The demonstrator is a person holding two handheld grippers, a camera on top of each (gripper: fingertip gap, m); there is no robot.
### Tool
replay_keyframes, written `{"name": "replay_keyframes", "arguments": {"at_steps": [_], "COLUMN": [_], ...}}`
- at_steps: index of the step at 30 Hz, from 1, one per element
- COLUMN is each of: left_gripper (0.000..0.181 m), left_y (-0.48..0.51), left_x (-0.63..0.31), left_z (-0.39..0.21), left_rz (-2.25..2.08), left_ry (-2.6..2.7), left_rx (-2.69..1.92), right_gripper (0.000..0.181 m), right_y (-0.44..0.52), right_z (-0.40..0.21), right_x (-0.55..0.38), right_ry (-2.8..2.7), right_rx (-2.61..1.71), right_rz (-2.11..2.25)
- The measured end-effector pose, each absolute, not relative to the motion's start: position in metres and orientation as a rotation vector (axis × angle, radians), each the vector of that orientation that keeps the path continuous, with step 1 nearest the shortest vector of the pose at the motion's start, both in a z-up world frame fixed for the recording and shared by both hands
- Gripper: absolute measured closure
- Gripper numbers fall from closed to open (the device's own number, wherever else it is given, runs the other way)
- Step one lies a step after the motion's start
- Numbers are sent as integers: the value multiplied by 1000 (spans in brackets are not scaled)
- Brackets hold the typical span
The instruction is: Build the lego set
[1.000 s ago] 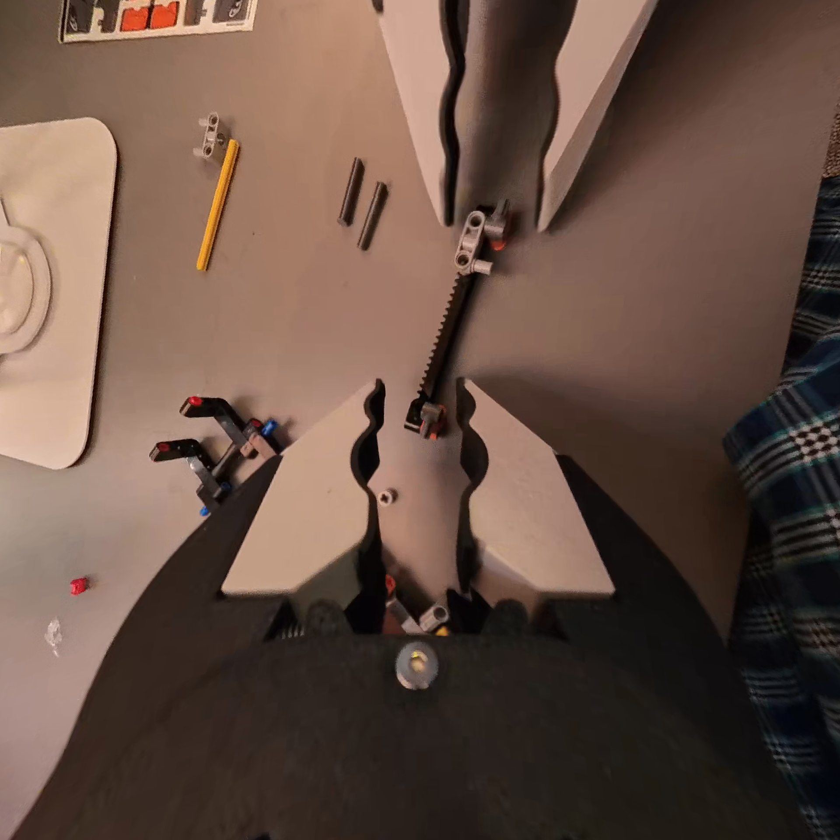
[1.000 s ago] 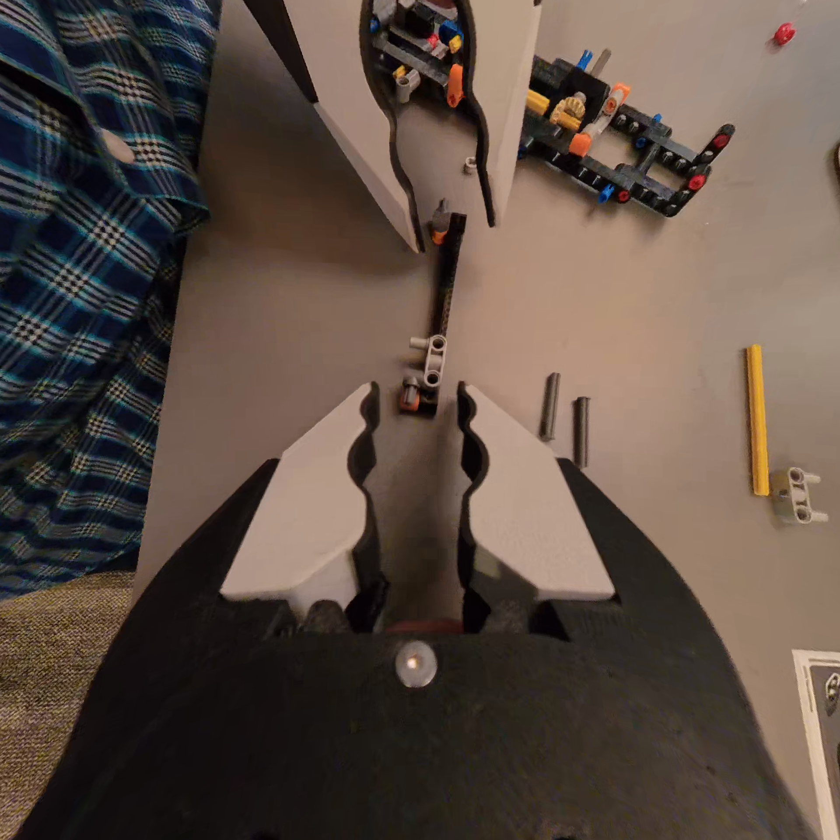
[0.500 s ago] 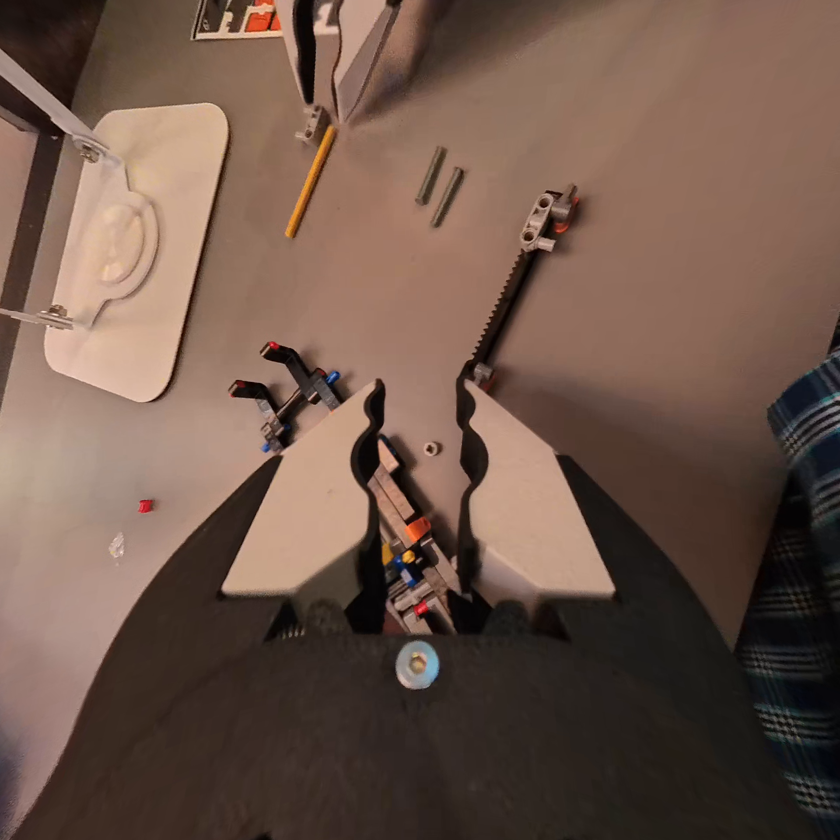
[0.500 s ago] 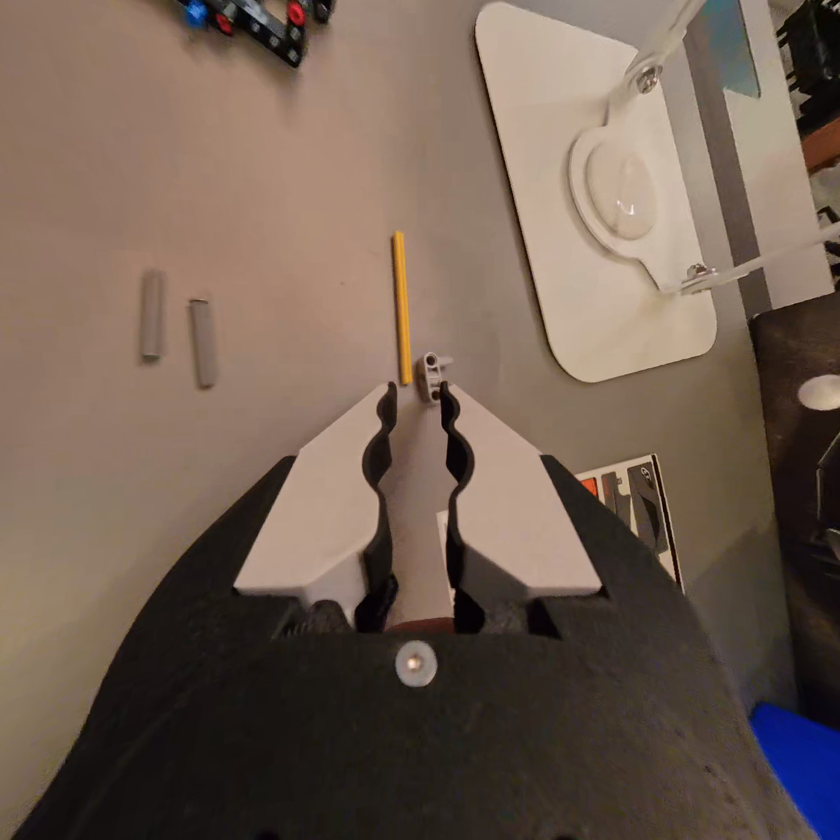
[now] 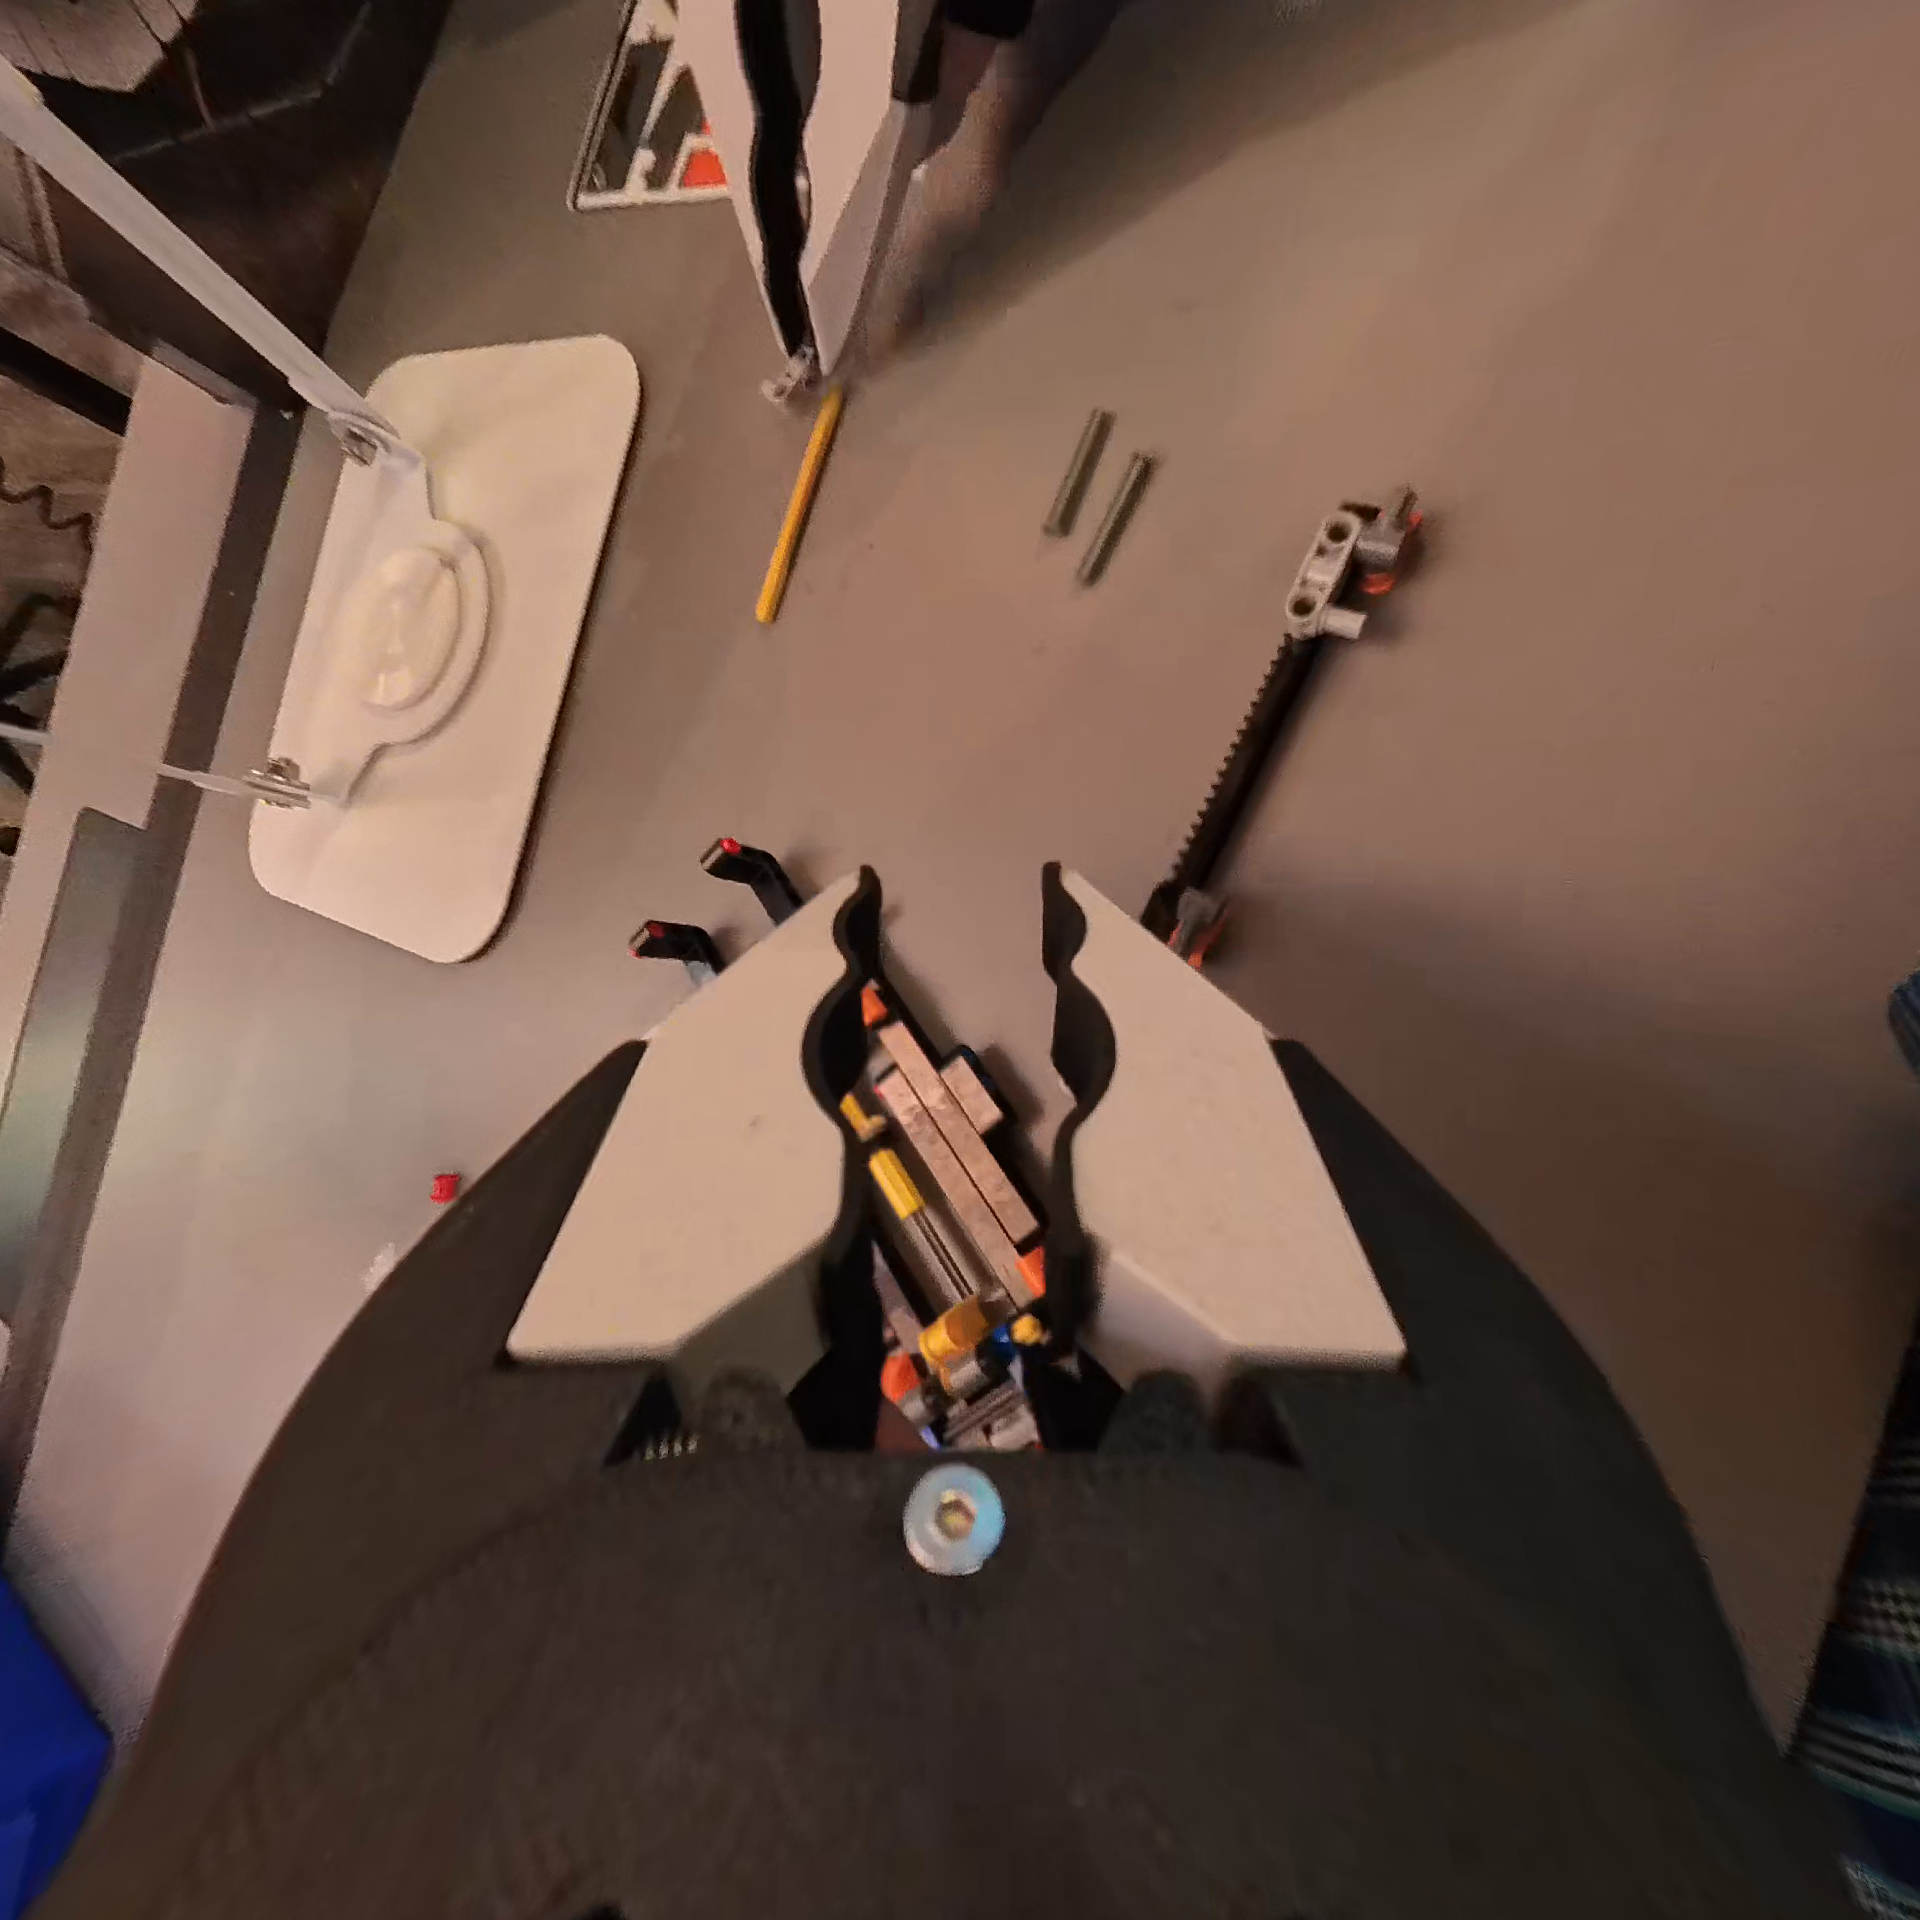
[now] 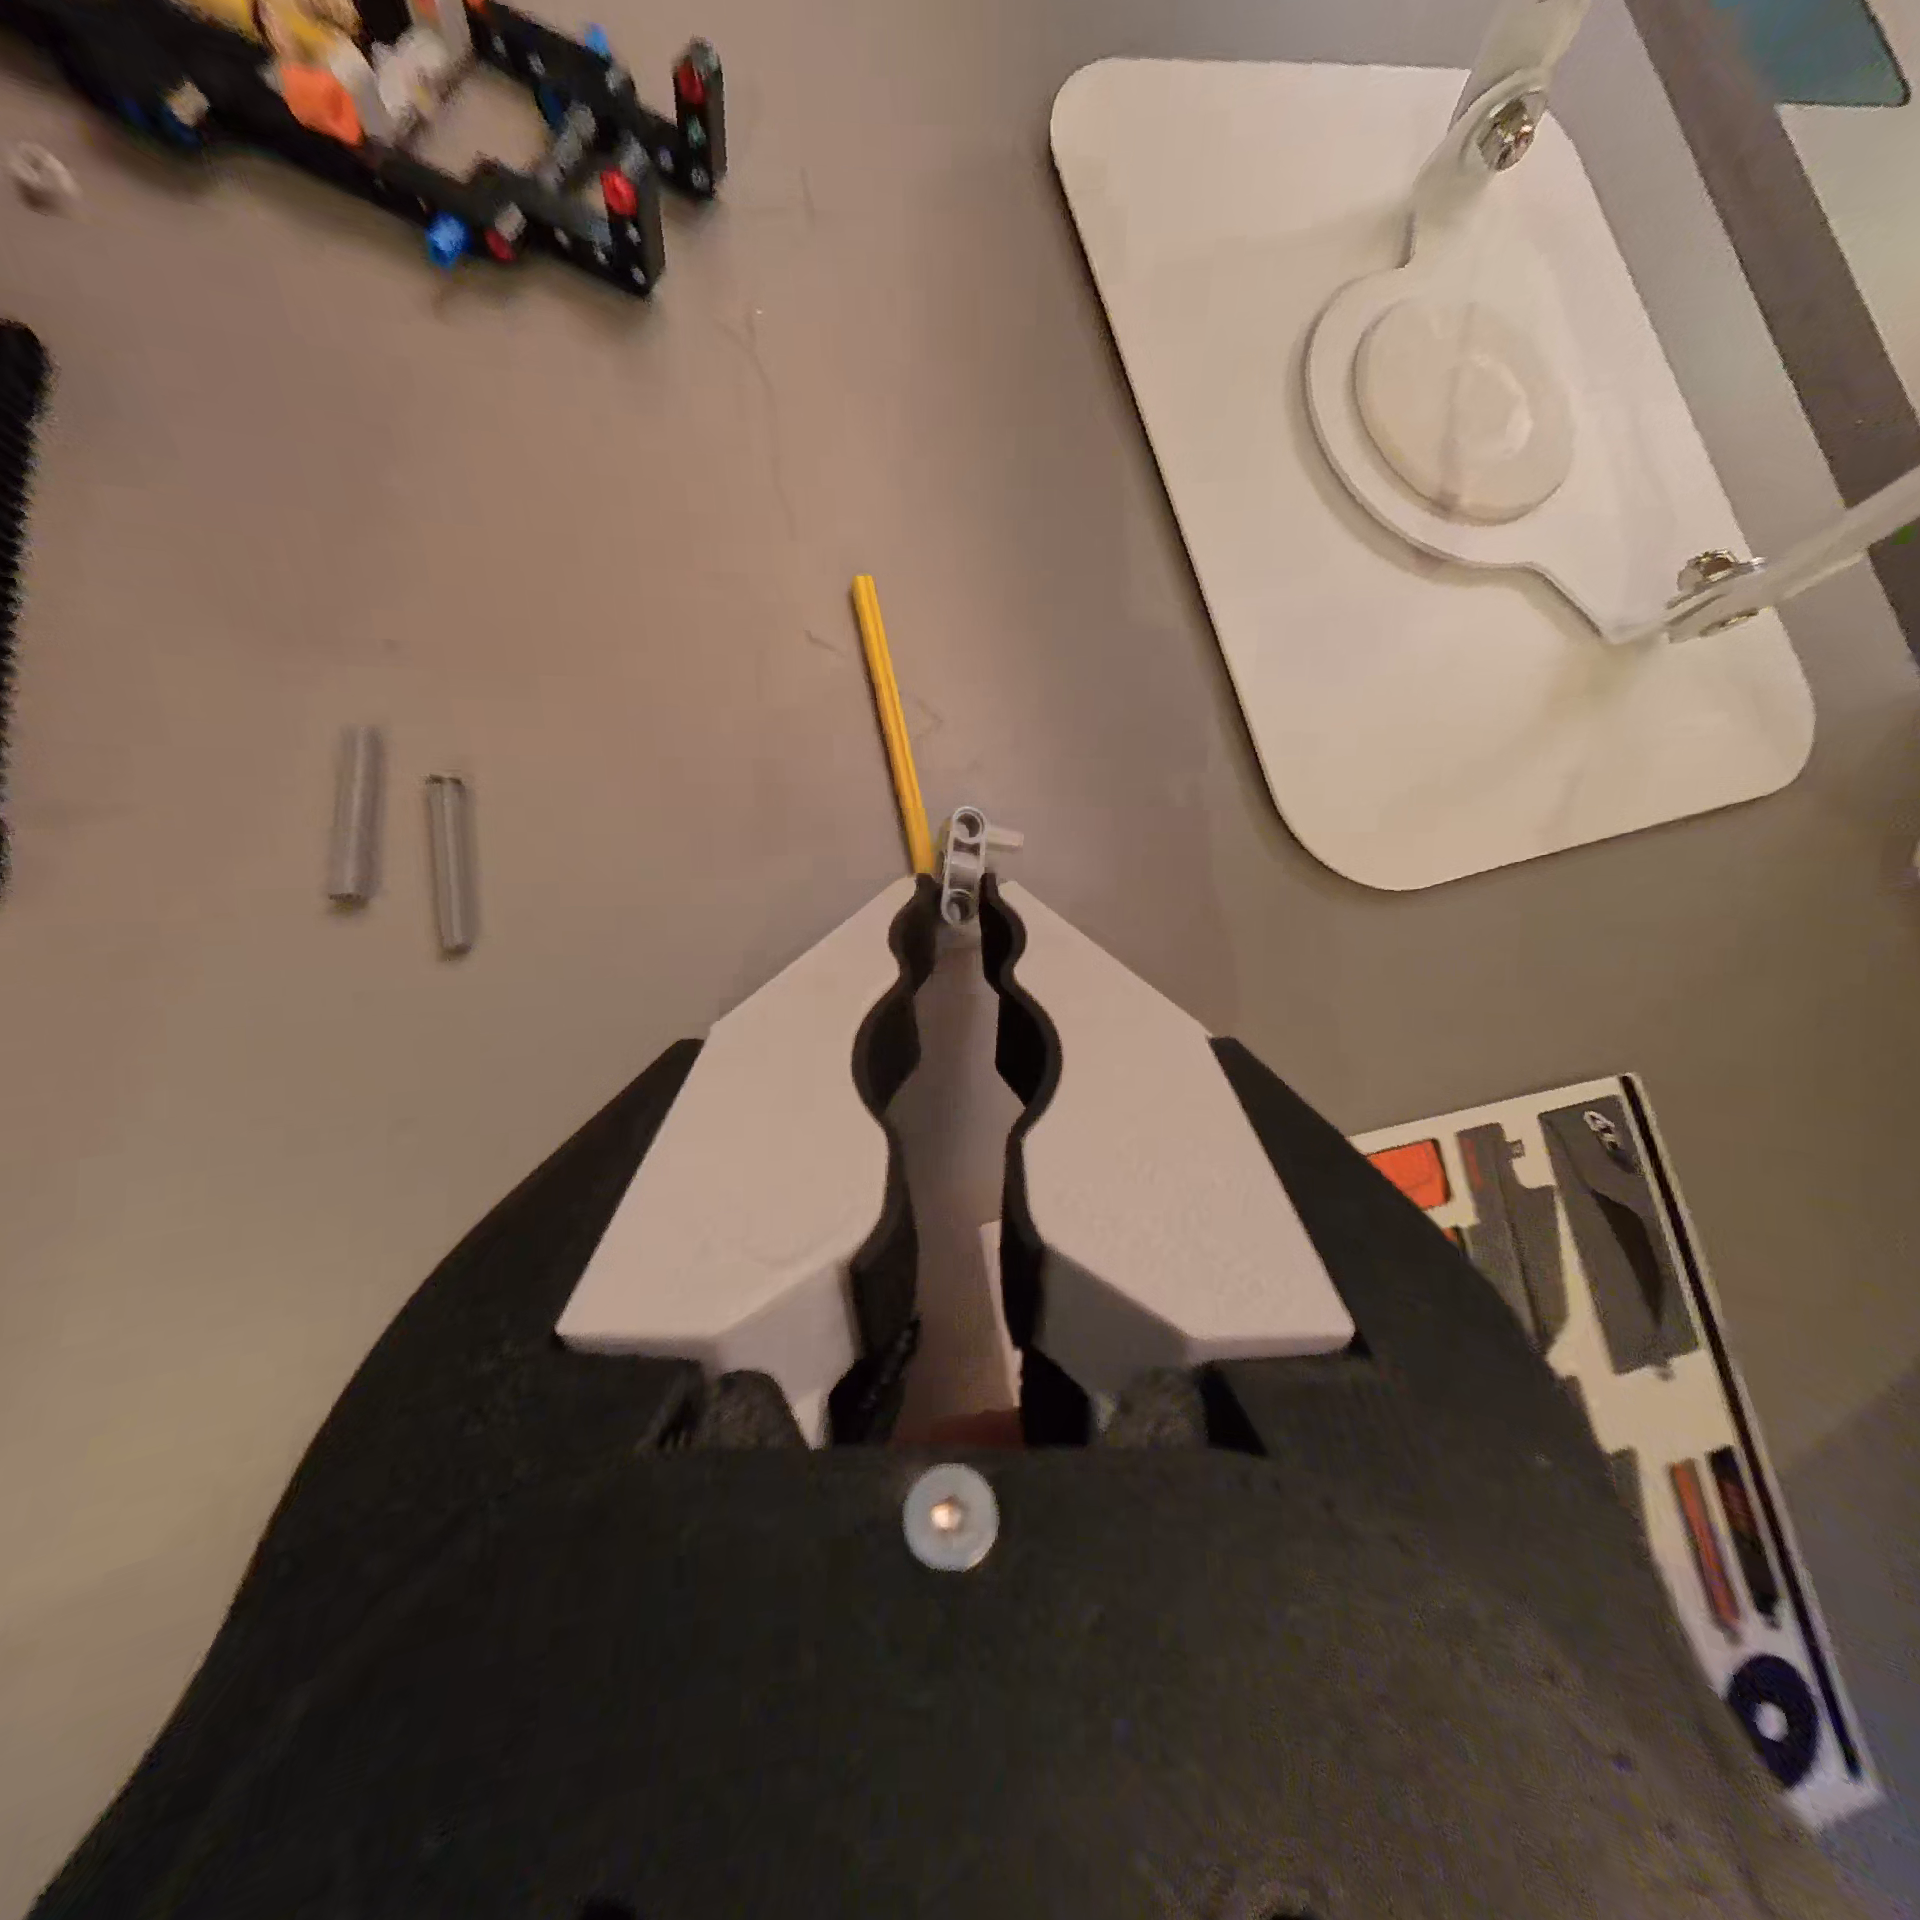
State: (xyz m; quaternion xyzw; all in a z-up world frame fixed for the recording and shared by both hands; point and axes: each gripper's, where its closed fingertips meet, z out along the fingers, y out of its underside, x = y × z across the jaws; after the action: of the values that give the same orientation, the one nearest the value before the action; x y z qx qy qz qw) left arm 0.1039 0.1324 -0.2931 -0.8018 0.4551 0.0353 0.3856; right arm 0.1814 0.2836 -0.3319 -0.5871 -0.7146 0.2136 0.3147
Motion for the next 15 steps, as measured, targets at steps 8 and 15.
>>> {"name": "replay_keyframes", "arguments": {"at_steps": [8, 15], "left_gripper": [150, 151], "left_y": [166, 180], "left_x": [136, 160], "left_z": [-269, -269], "left_rz": [269, 307], "left_ry": [1215, 1327], "left_rx": [-1787, -1658], "right_gripper": [176, 176], "right_y": [218, 176], "right_z": [-285, -269], "right_x": [175, 169], "right_ry": [-1820, -1875], "right_rx": [-1516, -1431], "right_rz": [1053, 1257]}}
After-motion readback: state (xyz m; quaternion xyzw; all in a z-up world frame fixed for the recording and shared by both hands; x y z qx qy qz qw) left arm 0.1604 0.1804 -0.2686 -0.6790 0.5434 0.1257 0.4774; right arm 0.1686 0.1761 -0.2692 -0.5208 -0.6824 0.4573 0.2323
